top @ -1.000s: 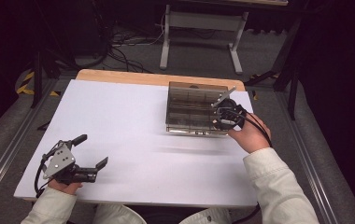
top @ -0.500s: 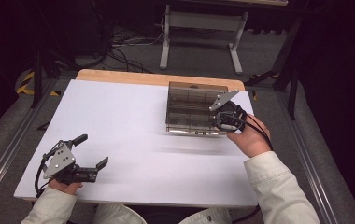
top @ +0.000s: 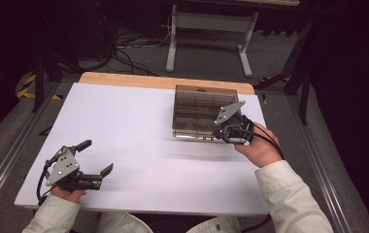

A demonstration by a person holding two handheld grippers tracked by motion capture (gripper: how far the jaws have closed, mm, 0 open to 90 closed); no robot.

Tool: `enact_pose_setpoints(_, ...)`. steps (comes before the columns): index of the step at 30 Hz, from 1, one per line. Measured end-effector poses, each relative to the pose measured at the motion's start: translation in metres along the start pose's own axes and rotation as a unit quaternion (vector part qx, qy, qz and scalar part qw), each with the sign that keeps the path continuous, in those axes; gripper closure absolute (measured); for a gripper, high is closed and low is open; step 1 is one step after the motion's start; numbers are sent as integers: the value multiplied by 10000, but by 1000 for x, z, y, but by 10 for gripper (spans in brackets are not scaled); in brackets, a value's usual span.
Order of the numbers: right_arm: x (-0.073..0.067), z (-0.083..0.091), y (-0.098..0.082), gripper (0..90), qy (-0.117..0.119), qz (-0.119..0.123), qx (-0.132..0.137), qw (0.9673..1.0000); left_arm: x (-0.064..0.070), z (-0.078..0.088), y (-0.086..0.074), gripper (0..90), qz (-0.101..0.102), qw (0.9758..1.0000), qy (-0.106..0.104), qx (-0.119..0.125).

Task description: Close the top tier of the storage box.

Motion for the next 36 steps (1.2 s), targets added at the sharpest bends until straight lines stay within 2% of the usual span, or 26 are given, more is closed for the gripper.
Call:
enact_pose_setpoints(8,0,-4,-4,900,13,-37,-7,10000,0,0,0,12,2,10000,-4,3)
enact_pose_setpoints(9,0,-5,-5,900,44,76,-6,10000,-1,0,0,12,14,10000,-7,6)
enact_pose_setpoints(15,-7,-15,-10,898,191,298,-85,9993,0,0,0,12,0,10000,-12,0)
enact_pose_setpoints(27,-9,-30,-22,899,341,249,-380,9984,0,0,0,12,4,10000,-21,-14)
enact_pose_setpoints(36,-6,-40,-26,899,266,134,-630,9976,0,0,0,12,3,10000,-25,-13)
Point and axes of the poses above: each handheld gripper's, and its own axes: z roughly backward along the jaws, y roughly out of its top, x roughly to its right, the point moved 4 cm from there along -z, roughly forward along the jaws, and after that the axes turned 7 degrees about -y, right-handed, at the moved point
